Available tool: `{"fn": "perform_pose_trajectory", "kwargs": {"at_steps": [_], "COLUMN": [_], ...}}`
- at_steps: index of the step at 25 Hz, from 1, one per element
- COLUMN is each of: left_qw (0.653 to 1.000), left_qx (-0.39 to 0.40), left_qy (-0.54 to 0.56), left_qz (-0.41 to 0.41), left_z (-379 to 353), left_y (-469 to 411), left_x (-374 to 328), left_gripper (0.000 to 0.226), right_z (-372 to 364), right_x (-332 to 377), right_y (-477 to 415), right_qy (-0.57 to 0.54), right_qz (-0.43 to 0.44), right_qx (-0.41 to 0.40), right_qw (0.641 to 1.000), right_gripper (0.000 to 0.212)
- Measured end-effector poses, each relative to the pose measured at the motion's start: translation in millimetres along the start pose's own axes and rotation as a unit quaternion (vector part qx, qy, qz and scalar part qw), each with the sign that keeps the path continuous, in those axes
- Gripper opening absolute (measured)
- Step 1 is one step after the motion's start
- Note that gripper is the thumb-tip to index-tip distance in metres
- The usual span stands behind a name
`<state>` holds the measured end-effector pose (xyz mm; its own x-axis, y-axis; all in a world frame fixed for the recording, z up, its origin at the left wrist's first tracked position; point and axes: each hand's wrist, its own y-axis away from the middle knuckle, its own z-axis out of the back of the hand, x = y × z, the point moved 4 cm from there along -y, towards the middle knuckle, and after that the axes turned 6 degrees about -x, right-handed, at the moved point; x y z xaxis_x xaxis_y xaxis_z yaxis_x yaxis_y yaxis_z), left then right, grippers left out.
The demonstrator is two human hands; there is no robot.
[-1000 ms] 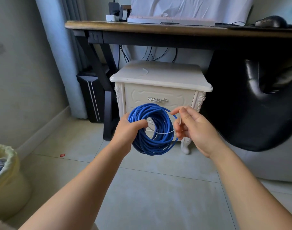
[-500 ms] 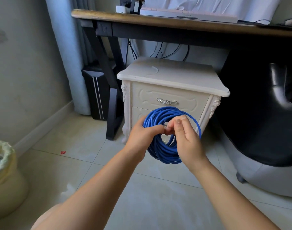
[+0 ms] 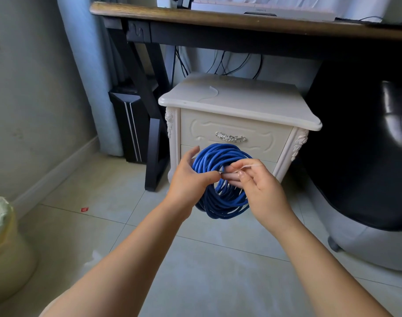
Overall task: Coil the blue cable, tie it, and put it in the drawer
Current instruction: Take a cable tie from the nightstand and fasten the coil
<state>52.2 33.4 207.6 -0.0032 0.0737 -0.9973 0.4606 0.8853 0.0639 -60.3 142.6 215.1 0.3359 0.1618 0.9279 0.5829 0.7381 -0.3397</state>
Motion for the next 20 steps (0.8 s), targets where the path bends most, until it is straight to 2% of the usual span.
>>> {"fn": "perform_pose_trajectory", "kwargs": {"at_steps": [2, 5, 8, 12, 20], "left_qw": [1.000, 1.000, 0.999, 0.994, 0.986], "left_qx": [0.012, 0.019, 0.025, 0.045, 0.082], "left_qy": [-0.008, -0.019, -0.028, -0.082, -0.123], "left_qz": [-0.005, -0.017, -0.028, -0.054, -0.083], "left_z": [-2.6, -6.6, -10.6, -16.5, -21.6], "left_y": [-0.5, 0.9, 0.9, 0.8, 3.7], "left_x": [-0.2, -1.5, -1.1, 0.3, -0.4], "left_gripper": [0.062, 0.056, 0.059, 0.071, 0.075], "right_z": [5.7, 12.8, 20.5, 26.3, 21.8], "right_x": [-0.1, 0.8, 0.5, 6.8, 4.0], "right_y": [-1.3, -3.1, -5.6, -6.7, -10.0], "right_qy": [0.015, 0.038, 0.023, -0.075, -0.085], "right_qz": [-0.009, -0.011, -0.039, -0.069, -0.114], "right_qx": [-0.007, -0.011, -0.011, -0.020, -0.005], "right_qw": [1.000, 0.999, 0.999, 0.995, 0.990], "right_gripper": [0.027, 0.030, 0.032, 0.019, 0.012]}}
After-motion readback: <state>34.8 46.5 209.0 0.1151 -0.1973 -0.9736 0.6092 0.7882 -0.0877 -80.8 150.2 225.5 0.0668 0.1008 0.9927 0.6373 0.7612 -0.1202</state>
